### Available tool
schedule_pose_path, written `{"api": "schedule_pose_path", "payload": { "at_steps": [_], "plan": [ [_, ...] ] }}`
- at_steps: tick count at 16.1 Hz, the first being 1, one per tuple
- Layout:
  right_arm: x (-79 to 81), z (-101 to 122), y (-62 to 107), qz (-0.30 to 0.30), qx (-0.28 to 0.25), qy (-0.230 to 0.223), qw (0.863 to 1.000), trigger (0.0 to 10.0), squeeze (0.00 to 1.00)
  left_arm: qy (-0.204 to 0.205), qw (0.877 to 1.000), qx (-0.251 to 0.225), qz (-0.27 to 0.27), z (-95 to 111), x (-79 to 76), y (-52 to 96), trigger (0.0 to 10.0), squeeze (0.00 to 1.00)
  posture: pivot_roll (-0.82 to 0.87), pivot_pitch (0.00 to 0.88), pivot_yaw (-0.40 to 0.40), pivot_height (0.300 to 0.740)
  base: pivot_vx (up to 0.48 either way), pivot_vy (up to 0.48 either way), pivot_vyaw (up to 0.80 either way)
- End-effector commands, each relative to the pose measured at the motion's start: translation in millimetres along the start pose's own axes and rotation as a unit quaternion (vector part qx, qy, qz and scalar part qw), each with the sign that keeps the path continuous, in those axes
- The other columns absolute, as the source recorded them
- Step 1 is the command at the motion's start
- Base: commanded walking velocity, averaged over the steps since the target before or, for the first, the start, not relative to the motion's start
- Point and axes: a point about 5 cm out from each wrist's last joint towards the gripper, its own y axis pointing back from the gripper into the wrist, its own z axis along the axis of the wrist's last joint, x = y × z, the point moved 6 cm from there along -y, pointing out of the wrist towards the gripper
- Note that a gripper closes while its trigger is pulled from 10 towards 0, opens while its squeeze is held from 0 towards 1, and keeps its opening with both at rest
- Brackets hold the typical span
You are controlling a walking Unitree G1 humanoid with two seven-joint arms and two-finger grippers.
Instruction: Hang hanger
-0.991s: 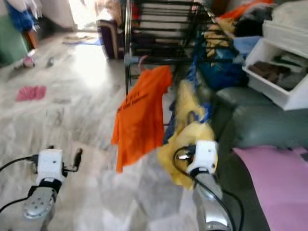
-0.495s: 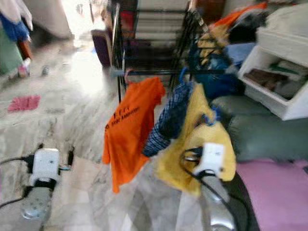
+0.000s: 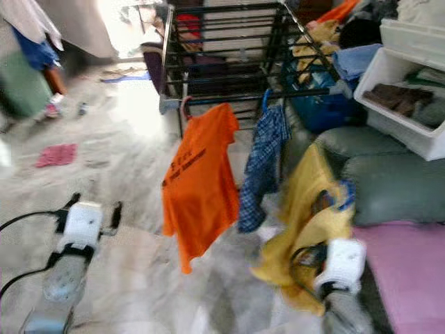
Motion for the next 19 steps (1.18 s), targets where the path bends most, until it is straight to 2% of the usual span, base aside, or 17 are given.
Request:
{"api": "schedule_pose_path", "payload": {
  "at_steps": [1,3,5,6,8,12,16,19],
  "plan": [
    [-0.9,20,-1.2,-0.013,-0.038,-0.012,0.999,10.0,0.0,-0.009,1.0,0.002,-0.013,2,-1.0,-5.8,10.0,0.0,0.02,0.0,0.12,0.74,0.0,0.0,0.0],
    [-3.6,16,1.7,-0.025,-0.039,-0.02,0.999,10.0,0.0,-0.006,0.999,-0.01,-0.033,8,-10.8,-14.2,10.0,0.0,-0.01,0.0,0.165,0.74,0.0,0.0,0.0],
    [-4.3,16,1.6,-0.026,-0.04,-0.022,0.999,10.0,0.0,0.003,0.999,-0.011,-0.034,11,-13.3,-17.8,10.0,0.0,-0.01,0.0,0.159,0.74,0.0,0.0,0.0],
    [-0.1,20,-0.6,-0.013,-0.041,-0.017,0.999,10.0,0.0,0.008,0.999,-0.011,-0.031,11,-13.1,-18.6,10.0,0.0,-0.01,0.0,0.137,0.74,0.0,0.0,0.0],
    [20.2,32,-7.6,0.032,-0.047,-0.011,0.998,10.0,0.0,0.025,1.0,0.009,-0.013,0,-8.2,-14.6,10.0,0.0,-0.05,0.0,0.095,0.74,0.0,0.0,0.0],
    [45.2,41,-12.7,0.072,-0.055,-0.007,0.996,10.0,0.0,0.024,0.999,0.016,-0.012,-7,-10.7,-10.5,10.0,0.0,-0.08,0.005,0.068,0.74,0.0,0.0,0.0],
    [59.5,41,-9.2,0.091,-0.05,-0.015,0.994,10.0,0.0,0.041,0.999,0.019,0.01,-6,-13.9,-12.0,10.0,0.0,-0.06,0.015,0.055,0.74,0.0,0.0,0.0],
    [61.5,41,-4.8,0.094,-0.047,-0.01,0.994,10.0,0.0,0.044,0.999,0.014,0.009,-3,-16.5,-12.2,10.0,0.0,-0.08,0.025,0.023,0.74,0.0,0.0,0.0]
  ]
}}
